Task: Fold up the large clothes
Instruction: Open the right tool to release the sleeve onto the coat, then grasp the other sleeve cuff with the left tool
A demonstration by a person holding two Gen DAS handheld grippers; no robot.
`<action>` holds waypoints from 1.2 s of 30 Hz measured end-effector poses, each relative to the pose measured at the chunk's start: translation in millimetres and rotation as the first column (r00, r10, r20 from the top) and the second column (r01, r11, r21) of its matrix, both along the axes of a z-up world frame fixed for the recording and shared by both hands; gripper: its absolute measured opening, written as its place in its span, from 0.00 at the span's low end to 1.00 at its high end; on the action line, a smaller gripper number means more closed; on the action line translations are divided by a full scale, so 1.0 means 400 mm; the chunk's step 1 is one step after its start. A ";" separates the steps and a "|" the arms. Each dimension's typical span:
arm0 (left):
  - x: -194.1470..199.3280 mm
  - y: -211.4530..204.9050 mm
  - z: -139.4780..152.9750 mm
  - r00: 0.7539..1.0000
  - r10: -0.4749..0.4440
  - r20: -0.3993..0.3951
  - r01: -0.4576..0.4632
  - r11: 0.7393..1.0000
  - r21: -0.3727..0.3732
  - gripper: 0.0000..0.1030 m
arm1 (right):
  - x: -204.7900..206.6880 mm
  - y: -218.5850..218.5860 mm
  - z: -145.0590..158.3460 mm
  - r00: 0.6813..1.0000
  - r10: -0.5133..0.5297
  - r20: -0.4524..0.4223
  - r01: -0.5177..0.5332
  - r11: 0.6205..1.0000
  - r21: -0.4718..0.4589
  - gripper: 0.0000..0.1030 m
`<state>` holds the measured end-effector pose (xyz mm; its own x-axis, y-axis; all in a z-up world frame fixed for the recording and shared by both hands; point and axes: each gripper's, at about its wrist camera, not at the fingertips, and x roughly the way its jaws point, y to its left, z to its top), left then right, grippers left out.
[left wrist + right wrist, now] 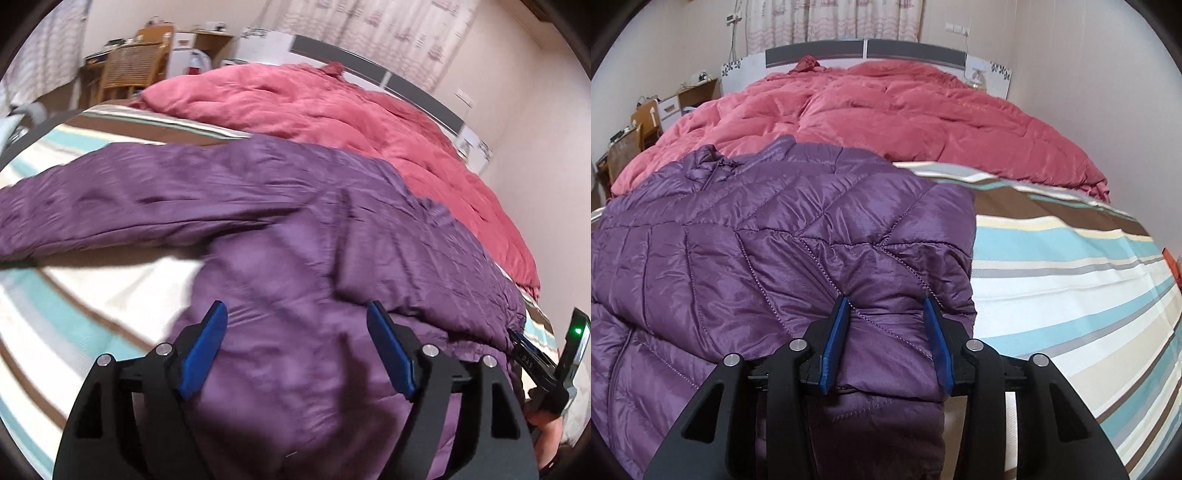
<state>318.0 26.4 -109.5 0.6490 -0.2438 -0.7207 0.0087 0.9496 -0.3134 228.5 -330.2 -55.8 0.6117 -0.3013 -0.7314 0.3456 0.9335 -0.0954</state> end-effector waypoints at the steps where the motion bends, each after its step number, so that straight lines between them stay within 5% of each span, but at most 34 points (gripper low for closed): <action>1: -0.010 0.022 0.000 1.000 0.018 -0.001 -0.018 1.000 0.005 0.81 | -0.005 0.005 0.005 1.000 0.005 0.007 -0.005 1.000 -0.004 0.45; 6: -0.055 0.120 -0.015 0.995 0.098 0.001 -0.098 0.995 0.033 0.84 | -0.062 0.037 0.040 0.998 0.039 0.042 -0.038 0.999 -0.015 0.45; 11: -0.074 0.196 -0.053 0.987 0.151 -0.050 -0.153 0.987 -0.044 0.84 | -0.098 0.087 0.048 0.994 0.103 0.038 -0.103 0.995 0.015 0.45; 16: -0.081 0.302 -0.059 0.953 0.294 -0.069 -0.300 0.947 -0.115 0.84 | -0.103 0.120 0.019 0.991 0.133 -0.009 -0.133 0.991 -0.027 0.45; 20: -0.093 0.406 -0.063 0.895 0.439 -0.074 -0.445 0.880 -0.165 0.84 | -0.103 0.116 0.011 0.994 0.105 -0.018 -0.105 0.994 -0.034 0.45; 28: -0.082 0.619 -0.122 0.735 0.660 -0.153 -0.667 0.664 -0.338 0.76 | -0.102 0.131 0.004 0.995 0.097 -0.024 -0.099 0.992 -0.077 0.48; 31: -0.069 0.661 -0.147 0.706 0.692 -0.151 -0.690 0.625 -0.364 0.63 | -0.103 0.132 0.004 0.995 0.097 -0.023 -0.099 0.992 -0.080 0.48; 36: -0.020 0.694 -0.173 0.681 0.721 -0.128 -0.706 0.600 -0.376 0.53 | -0.104 0.130 0.004 0.995 0.096 -0.020 -0.097 0.992 -0.078 0.48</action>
<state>309.9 303.9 -178.6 0.7537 0.0716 -0.6533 -0.6038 0.4678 -0.6454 186.9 -278.1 -54.0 0.6288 -0.2981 -0.7181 0.2519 0.9519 -0.1745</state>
